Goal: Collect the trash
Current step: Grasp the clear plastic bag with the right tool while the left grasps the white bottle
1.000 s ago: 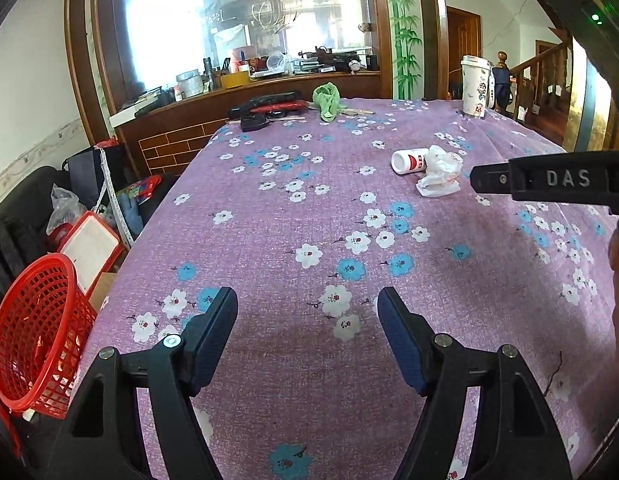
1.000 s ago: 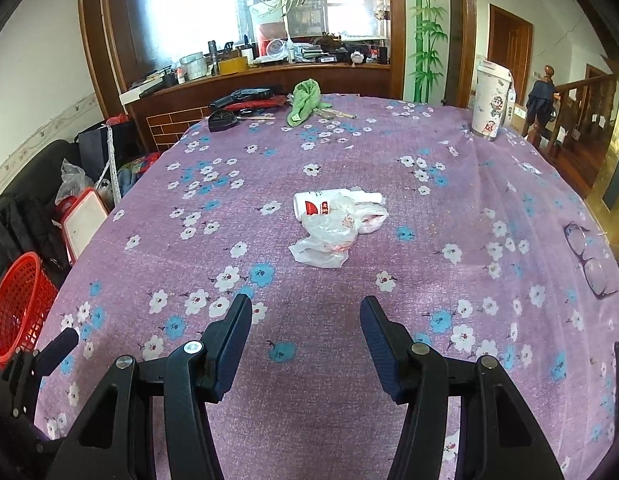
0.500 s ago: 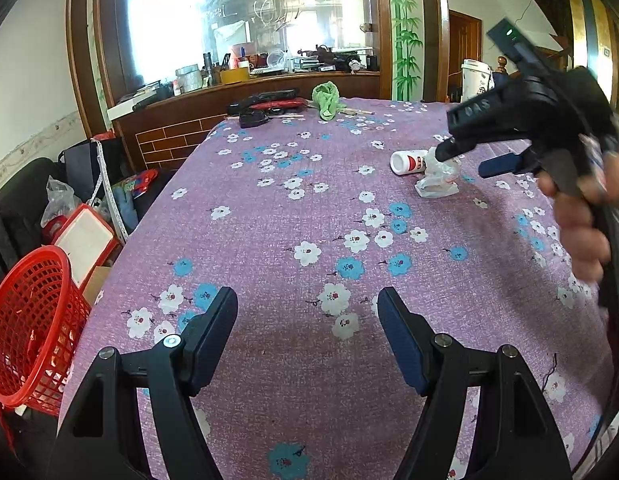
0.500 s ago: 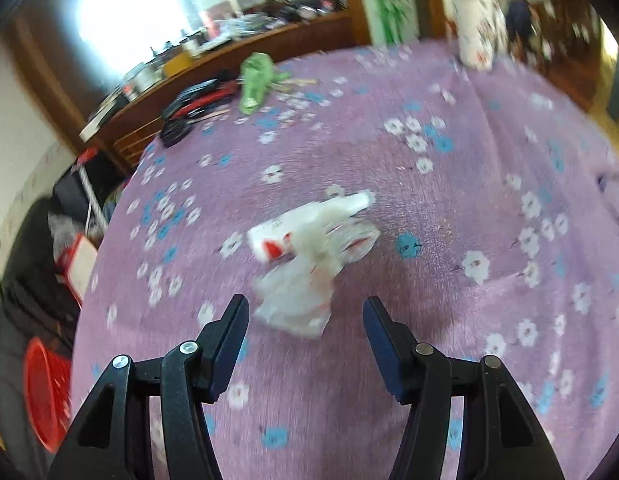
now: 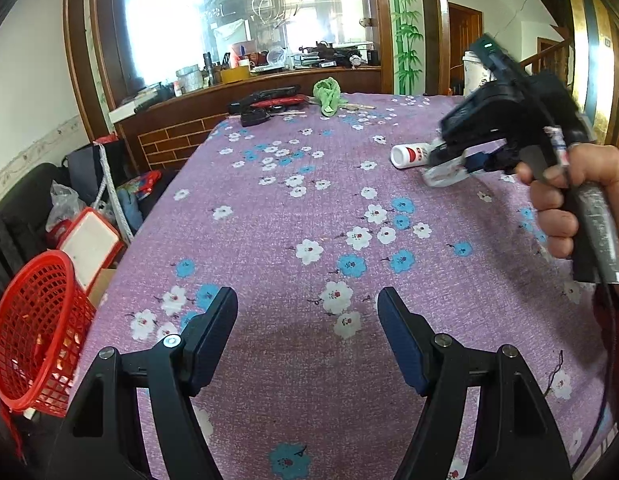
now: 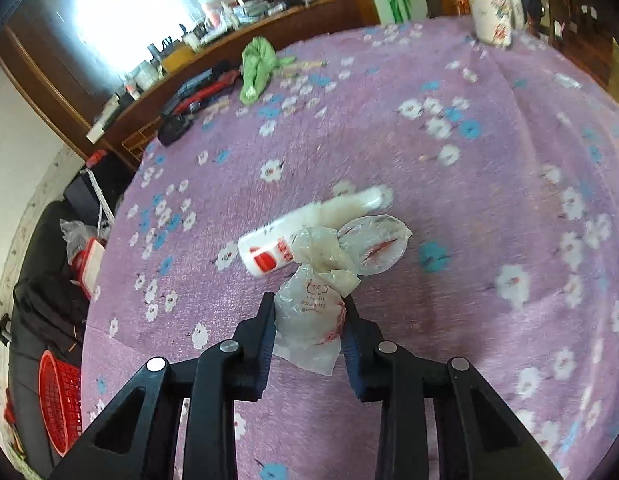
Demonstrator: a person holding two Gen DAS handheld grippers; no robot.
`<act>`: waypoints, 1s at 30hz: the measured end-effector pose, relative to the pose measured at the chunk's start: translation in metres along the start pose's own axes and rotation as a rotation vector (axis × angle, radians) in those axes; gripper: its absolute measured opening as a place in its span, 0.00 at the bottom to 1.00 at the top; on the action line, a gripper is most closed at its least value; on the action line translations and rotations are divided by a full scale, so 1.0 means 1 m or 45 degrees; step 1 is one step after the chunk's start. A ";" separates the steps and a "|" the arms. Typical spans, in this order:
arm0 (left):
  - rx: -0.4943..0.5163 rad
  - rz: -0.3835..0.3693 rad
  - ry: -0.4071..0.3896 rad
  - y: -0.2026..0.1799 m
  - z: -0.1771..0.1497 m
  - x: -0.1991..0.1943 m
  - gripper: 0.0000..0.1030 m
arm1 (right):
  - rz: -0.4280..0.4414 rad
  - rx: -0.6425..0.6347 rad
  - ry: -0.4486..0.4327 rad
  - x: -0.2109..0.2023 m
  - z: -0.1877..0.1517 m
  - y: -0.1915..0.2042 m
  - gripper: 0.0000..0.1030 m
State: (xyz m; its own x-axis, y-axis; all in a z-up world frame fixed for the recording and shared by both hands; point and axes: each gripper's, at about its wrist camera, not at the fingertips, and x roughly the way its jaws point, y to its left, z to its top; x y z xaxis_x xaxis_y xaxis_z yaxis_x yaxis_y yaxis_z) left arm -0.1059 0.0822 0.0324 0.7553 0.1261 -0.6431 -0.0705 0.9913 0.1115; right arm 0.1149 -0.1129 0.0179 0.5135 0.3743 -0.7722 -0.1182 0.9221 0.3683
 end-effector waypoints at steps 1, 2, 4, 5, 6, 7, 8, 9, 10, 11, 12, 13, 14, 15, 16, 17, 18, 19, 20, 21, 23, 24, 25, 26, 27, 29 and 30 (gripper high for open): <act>-0.002 -0.002 -0.003 -0.001 0.001 -0.002 0.69 | -0.004 0.001 -0.033 -0.008 0.001 -0.005 0.32; 0.002 -0.005 0.002 -0.003 0.003 -0.002 0.69 | -0.010 0.006 -0.061 -0.014 0.002 -0.012 0.32; 0.034 -0.021 0.022 -0.011 0.010 -0.005 0.69 | -0.015 0.024 -0.099 -0.021 0.005 -0.024 0.32; 0.047 -0.029 0.021 -0.014 0.013 -0.006 0.69 | -0.014 0.035 -0.114 -0.024 0.006 -0.029 0.32; 0.069 -0.034 0.015 -0.020 0.019 -0.010 0.69 | -0.013 0.049 -0.130 -0.026 0.008 -0.037 0.31; 0.086 -0.039 0.013 -0.025 0.025 -0.012 0.69 | -0.013 0.059 -0.141 -0.027 0.009 -0.041 0.31; 0.109 -0.049 0.011 -0.031 0.032 -0.014 0.69 | -0.013 0.074 -0.154 -0.030 0.010 -0.047 0.31; 0.137 -0.067 0.008 -0.039 0.042 -0.017 0.69 | -0.011 0.085 -0.160 -0.030 0.011 -0.050 0.31; 0.153 -0.083 0.007 -0.044 0.050 -0.018 0.69 | -0.004 0.097 -0.173 -0.033 0.014 -0.054 0.31; 0.164 -0.108 0.012 -0.049 0.059 -0.018 0.69 | -0.001 0.107 -0.184 -0.035 0.015 -0.057 0.31; 0.169 -0.148 0.024 -0.054 0.070 -0.018 0.69 | -0.002 0.112 -0.185 -0.035 0.017 -0.059 0.31; 0.174 -0.194 0.038 -0.060 0.083 -0.015 0.69 | 0.003 0.133 -0.186 -0.036 0.018 -0.063 0.31; 0.187 -0.231 0.045 -0.067 0.096 -0.011 0.69 | 0.008 0.150 -0.187 -0.037 0.018 -0.066 0.31; 0.199 -0.243 0.046 -0.072 0.104 -0.007 0.69 | 0.008 0.183 -0.191 -0.038 0.019 -0.071 0.31; 0.219 -0.241 0.047 -0.079 0.115 0.000 0.69 | 0.002 0.200 -0.193 -0.039 0.019 -0.075 0.31; 0.242 -0.235 0.056 -0.085 0.123 0.010 0.69 | -0.007 0.228 -0.198 -0.040 0.019 -0.080 0.31; 0.268 -0.233 0.073 -0.092 0.133 0.024 0.69 | -0.014 0.248 -0.202 -0.041 0.020 -0.084 0.31; 0.280 -0.233 0.087 -0.097 0.140 0.035 0.69 | -0.018 0.263 -0.205 -0.042 0.021 -0.087 0.31; 0.296 -0.229 0.106 -0.102 0.147 0.050 0.69 | -0.020 0.279 -0.207 -0.043 0.022 -0.090 0.31; 0.309 -0.227 0.114 -0.105 0.151 0.060 0.69 | -0.025 0.297 -0.212 -0.044 0.022 -0.093 0.31; 0.363 -0.250 0.158 -0.115 0.158 0.089 0.69 | -0.033 0.311 -0.221 -0.045 0.022 -0.095 0.31; 0.381 -0.246 0.168 -0.118 0.158 0.099 0.69 | -0.044 0.314 -0.229 -0.047 0.023 -0.095 0.31; 0.411 -0.252 0.185 -0.122 0.158 0.111 0.69 | -0.050 0.313 -0.232 -0.047 0.023 -0.095 0.31; 0.446 -0.267 0.205 -0.127 0.158 0.121 0.69 | -0.053 0.312 -0.234 -0.047 0.022 -0.096 0.31; 0.475 -0.262 0.204 -0.131 0.157 0.129 0.68 | -0.056 0.310 -0.236 -0.048 0.022 -0.095 0.31; 0.517 -0.254 0.191 -0.137 0.158 0.138 0.67 | -0.062 0.309 -0.237 -0.048 0.023 -0.094 0.31; 0.536 -0.266 0.191 -0.139 0.157 0.141 0.67 | -0.065 0.308 -0.238 -0.048 0.023 -0.094 0.31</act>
State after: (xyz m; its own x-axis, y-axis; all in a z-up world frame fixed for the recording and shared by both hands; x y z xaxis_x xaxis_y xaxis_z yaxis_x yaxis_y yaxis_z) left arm 0.1132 -0.0443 0.0453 0.6208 -0.0391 -0.7830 0.3656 0.8979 0.2451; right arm 0.1209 -0.2196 0.0319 0.6638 0.2826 -0.6925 0.1058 0.8810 0.4611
